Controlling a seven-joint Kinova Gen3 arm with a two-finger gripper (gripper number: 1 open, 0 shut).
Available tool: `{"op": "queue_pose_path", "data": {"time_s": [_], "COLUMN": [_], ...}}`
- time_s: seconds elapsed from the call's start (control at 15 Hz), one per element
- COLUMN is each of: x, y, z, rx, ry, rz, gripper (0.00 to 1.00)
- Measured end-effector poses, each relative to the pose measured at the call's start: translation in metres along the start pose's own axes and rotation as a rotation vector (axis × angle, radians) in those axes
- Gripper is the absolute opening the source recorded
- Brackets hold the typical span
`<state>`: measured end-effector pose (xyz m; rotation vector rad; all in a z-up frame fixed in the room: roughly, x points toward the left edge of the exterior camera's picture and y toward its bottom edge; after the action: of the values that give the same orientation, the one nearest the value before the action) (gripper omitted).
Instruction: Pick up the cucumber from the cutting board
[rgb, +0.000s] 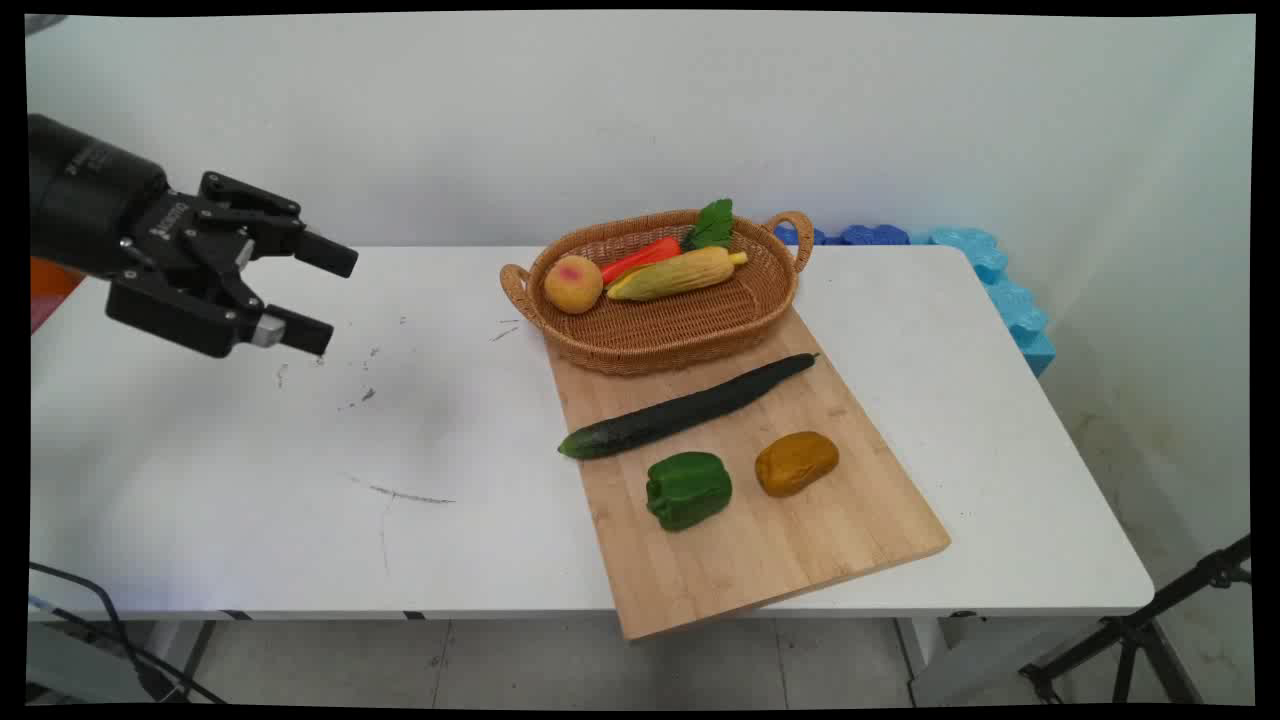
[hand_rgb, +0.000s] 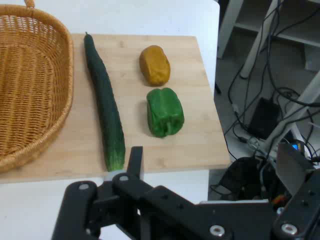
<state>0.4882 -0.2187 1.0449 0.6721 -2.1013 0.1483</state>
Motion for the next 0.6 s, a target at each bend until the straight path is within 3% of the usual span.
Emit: {"op": "queue_pose_path", "data": {"time_s": [0.6], "x": [0.055], "y": [-0.01], "z": [0.037], "rx": [0.066], "ry": [-0.029], "rz": [-0.087], "gripper": [1.0]}}
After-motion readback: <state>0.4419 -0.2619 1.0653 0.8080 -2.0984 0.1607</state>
